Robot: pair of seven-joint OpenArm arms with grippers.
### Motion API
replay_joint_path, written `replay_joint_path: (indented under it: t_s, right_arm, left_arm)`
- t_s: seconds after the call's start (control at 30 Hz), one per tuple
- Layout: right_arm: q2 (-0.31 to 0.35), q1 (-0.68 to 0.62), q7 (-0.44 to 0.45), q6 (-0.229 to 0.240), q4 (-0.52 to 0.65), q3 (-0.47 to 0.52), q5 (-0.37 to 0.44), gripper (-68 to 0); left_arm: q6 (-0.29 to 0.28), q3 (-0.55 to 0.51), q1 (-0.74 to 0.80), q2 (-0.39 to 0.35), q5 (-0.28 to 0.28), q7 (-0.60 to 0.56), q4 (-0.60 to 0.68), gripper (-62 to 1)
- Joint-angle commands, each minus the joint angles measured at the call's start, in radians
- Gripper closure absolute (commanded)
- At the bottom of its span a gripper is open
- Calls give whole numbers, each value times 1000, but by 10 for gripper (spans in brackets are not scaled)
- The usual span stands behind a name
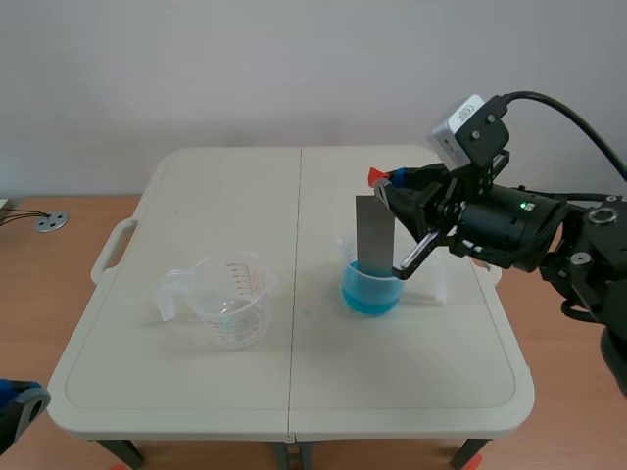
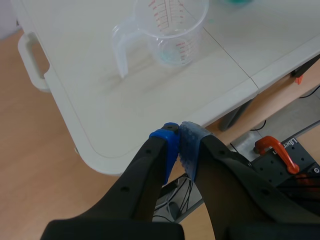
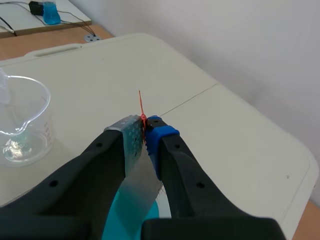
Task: Hold the metal plate by the orange handle, dip it into the blue solution, take it out and point at it, then put the plate back in the beaker on the left.
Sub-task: 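Lower the plate into the blue solution, then hold the plate still in the solution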
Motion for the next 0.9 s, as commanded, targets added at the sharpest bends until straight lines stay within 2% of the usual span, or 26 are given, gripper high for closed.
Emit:
replay_joint_path:
  t_s: [0.0,0.47,0.87]
  right_arm:
    - [1,25,10,8,5,1,-4,-13]
    - [-1,25,24,8,-25,1,-51,-13]
    - [-1,25,24,8,-25,1,-56,-13]
  left_arm:
    - [1,-3,-3,5,-4,-16,6,-26]
    - [1,-3,-3,5,-4,-16,6,-26]
    - [0,-3,-3,5,-3,-9,5,-26]
